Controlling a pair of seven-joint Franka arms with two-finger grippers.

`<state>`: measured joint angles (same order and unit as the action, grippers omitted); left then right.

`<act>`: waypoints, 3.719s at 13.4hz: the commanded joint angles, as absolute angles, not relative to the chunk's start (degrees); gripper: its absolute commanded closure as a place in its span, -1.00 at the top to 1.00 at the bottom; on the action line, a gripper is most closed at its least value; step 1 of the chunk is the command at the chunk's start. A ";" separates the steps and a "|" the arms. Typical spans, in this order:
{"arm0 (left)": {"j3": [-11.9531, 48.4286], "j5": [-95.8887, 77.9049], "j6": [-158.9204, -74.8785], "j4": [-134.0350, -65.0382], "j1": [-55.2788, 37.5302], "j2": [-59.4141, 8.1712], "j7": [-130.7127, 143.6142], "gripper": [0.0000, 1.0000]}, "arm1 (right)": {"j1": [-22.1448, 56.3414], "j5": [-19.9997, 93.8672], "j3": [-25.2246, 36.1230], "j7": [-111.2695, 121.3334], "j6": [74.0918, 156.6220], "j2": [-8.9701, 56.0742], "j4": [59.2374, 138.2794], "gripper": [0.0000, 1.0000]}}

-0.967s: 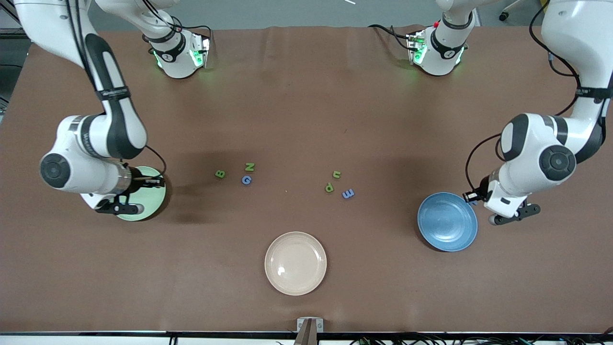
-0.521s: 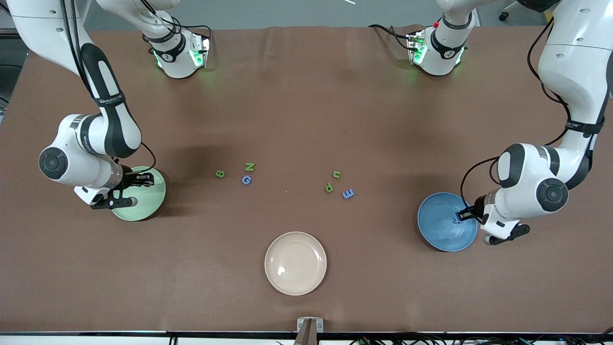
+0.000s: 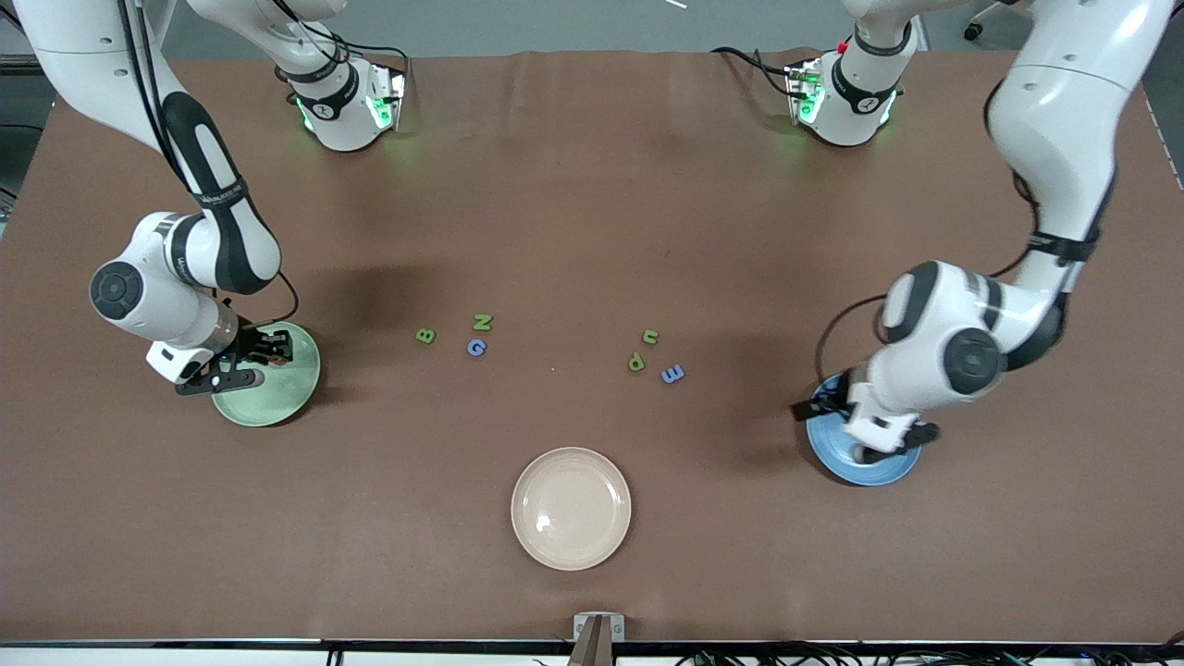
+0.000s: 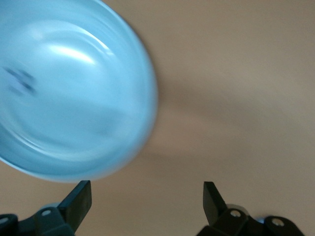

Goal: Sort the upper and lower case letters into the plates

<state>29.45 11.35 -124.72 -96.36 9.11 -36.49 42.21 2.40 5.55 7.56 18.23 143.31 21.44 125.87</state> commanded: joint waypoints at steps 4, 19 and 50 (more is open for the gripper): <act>28.57 11.95 -129.72 -96.07 -6.21 -38.93 61.58 0.88 | 1.93 5.10 6.94 18.72 146.76 22.67 127.44 -0.38; 17.93 11.95 -134.65 -91.14 -18.19 -46.50 72.86 0.25 | 16.67 5.80 6.42 -14.20 131.04 12.04 126.82 1.00; 17.31 12.13 -129.20 -94.91 9.41 -39.21 40.43 1.00 | 29.27 5.98 6.33 -33.93 148.98 25.22 127.18 -0.38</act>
